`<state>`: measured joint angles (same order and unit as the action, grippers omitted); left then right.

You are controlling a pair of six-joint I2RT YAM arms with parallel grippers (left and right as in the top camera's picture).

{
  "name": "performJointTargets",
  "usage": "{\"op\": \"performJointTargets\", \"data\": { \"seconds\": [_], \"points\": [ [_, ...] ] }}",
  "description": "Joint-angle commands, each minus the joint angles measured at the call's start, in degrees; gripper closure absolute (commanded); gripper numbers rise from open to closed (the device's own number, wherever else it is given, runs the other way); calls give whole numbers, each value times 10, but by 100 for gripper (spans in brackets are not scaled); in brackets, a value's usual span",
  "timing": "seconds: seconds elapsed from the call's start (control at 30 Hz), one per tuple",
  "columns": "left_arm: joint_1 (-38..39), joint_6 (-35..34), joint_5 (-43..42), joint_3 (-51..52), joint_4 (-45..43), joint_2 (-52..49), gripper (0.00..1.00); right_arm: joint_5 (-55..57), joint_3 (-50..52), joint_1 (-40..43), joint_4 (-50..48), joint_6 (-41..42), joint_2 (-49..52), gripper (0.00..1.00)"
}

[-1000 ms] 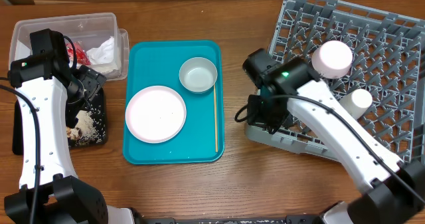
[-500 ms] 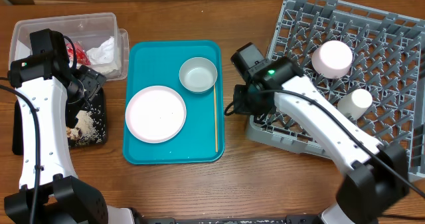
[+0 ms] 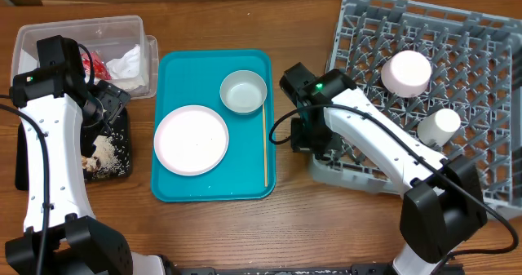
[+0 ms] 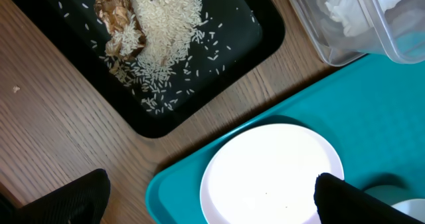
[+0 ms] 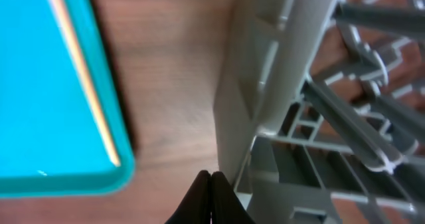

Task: Sort waste into correct bins and load items into the dishwasher

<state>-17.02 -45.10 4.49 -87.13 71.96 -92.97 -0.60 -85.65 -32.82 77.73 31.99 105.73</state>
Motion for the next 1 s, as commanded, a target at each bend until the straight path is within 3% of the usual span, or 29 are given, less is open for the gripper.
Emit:
{"op": "performJointTargets", "data": {
  "seconds": [0.0, 0.97],
  "points": [
    [-2, -12, 0, 3, -1, 7, 0, 27, 2, 2, 29, 13, 2, 96],
    [-2, -12, 0, 3, 0, 7, 0, 87, 1, 3, 79, 52, -26, 96]
  ]
}}
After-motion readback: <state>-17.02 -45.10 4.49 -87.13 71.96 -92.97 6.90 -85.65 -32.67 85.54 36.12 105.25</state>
